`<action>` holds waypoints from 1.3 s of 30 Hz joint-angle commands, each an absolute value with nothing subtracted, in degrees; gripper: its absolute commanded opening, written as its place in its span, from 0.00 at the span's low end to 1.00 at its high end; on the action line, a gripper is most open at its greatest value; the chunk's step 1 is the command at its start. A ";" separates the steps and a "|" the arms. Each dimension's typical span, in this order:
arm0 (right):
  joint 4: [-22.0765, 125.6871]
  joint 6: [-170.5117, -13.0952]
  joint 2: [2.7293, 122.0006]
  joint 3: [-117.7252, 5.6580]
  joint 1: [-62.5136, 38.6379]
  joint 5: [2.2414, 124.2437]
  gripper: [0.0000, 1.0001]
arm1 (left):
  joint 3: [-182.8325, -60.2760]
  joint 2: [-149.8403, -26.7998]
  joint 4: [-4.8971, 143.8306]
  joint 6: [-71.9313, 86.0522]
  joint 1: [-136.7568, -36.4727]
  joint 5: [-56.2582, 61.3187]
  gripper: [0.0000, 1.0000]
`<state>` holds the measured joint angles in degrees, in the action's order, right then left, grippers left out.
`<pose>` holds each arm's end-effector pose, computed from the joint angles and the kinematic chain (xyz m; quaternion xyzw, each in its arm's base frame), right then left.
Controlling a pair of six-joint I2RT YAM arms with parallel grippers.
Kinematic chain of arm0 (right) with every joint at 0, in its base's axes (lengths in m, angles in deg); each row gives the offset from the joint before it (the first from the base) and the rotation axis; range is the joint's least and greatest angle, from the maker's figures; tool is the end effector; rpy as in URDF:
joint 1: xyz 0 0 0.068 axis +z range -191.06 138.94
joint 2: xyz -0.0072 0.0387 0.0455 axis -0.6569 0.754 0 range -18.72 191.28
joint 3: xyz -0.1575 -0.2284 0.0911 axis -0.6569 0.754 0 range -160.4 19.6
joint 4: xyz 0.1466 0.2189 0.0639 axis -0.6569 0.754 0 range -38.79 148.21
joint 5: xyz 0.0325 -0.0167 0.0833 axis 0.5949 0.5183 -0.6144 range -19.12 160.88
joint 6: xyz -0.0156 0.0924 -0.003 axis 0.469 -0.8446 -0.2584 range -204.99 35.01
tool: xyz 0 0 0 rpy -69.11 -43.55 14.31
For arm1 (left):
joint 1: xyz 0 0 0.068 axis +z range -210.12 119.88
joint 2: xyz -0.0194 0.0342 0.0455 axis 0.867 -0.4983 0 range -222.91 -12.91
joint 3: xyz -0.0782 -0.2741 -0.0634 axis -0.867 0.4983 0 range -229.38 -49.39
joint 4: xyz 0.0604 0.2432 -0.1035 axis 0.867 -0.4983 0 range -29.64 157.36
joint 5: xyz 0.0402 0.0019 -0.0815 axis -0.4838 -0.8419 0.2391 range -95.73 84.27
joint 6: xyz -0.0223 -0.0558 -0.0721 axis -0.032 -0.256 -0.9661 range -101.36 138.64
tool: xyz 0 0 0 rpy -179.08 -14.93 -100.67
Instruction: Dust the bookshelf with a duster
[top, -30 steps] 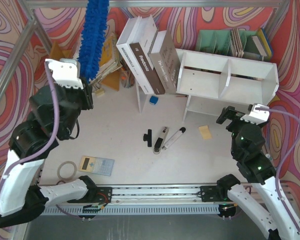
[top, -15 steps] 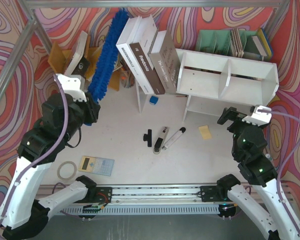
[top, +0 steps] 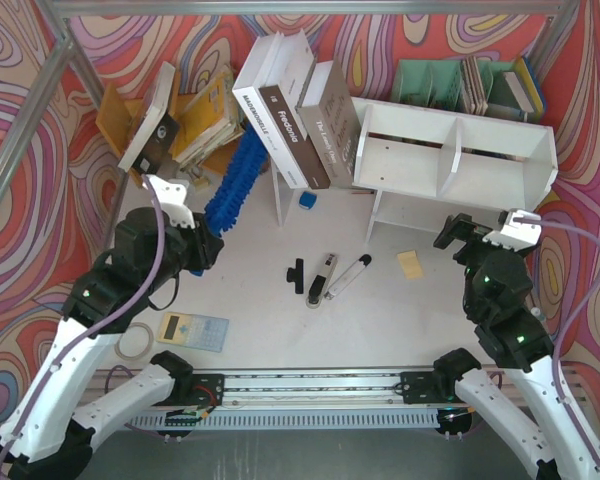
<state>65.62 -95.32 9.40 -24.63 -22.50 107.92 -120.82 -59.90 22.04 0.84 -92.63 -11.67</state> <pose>0.1488 -0.0038 0.3800 0.1799 0.6751 -0.0445 0.7140 0.1580 -0.0903 0.4249 0.0762 0.8194 -0.2023 0.5309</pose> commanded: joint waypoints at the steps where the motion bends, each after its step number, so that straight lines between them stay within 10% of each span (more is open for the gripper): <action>1: 64.61 -95.27 9.93 -24.48 -22.52 108.27 0.99 | -116.51 -58.70 29.12 -1.45 -92.31 -9.70 0.00; 25: 63.87 -94.70 8.96 -23.91 -22.52 108.32 0.99 | -86.88 -58.15 41.01 -16.02 -92.36 -8.03 0.00; 39: 63.73 -94.66 8.61 -23.73 -22.52 108.33 0.99 | -100.23 -55.26 36.12 -9.12 -92.32 -7.59 0.00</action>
